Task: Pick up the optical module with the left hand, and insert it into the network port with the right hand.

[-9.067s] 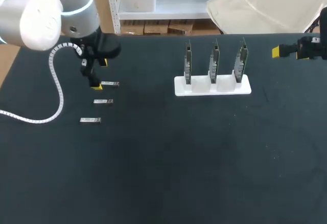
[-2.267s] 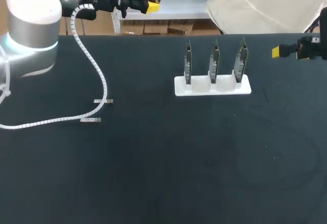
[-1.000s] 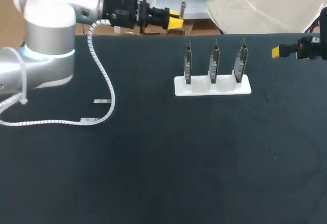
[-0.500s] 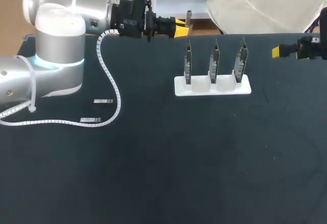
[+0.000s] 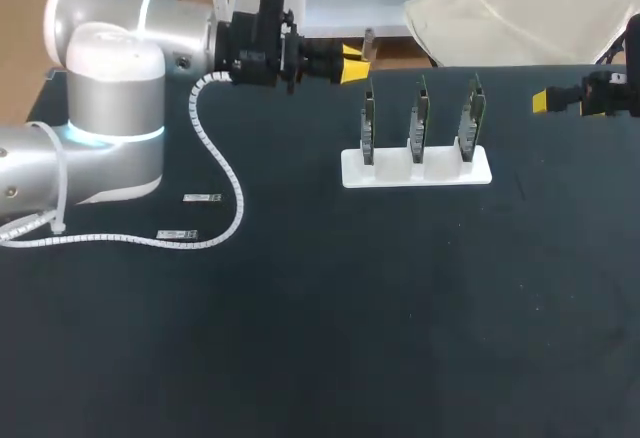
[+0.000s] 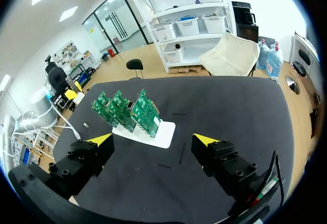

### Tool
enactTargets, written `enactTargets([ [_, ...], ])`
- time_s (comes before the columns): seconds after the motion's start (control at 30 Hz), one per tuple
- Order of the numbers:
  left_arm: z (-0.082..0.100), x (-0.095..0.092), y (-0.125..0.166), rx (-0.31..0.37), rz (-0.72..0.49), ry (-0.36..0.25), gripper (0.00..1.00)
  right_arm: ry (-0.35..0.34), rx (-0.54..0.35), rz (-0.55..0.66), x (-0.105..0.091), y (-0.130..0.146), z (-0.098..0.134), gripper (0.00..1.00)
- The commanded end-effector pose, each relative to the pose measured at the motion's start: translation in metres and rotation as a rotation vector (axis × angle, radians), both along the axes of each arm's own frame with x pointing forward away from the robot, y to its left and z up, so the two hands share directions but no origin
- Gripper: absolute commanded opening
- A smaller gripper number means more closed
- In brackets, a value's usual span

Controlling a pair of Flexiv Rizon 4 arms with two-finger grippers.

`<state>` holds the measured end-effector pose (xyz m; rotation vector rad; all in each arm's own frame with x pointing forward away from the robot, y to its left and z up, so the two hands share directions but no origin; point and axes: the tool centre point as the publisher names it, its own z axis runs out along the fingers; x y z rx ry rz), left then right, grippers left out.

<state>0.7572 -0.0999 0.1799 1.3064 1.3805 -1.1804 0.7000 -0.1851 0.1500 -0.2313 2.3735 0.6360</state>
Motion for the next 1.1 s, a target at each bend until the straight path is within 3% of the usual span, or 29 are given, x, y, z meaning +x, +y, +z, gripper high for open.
enactTargets([
  [0.03,-0.006,0.009,-0.001,-0.002,-0.021,0.008,0.00,0.000,0.000,0.000,0.000,0.000,0.000,1.00],
  [1.1,-0.016,0.020,-0.009,-0.017,-0.054,0.030,0.00,0.000,0.000,0.000,0.000,0.000,0.000,1.00],
])
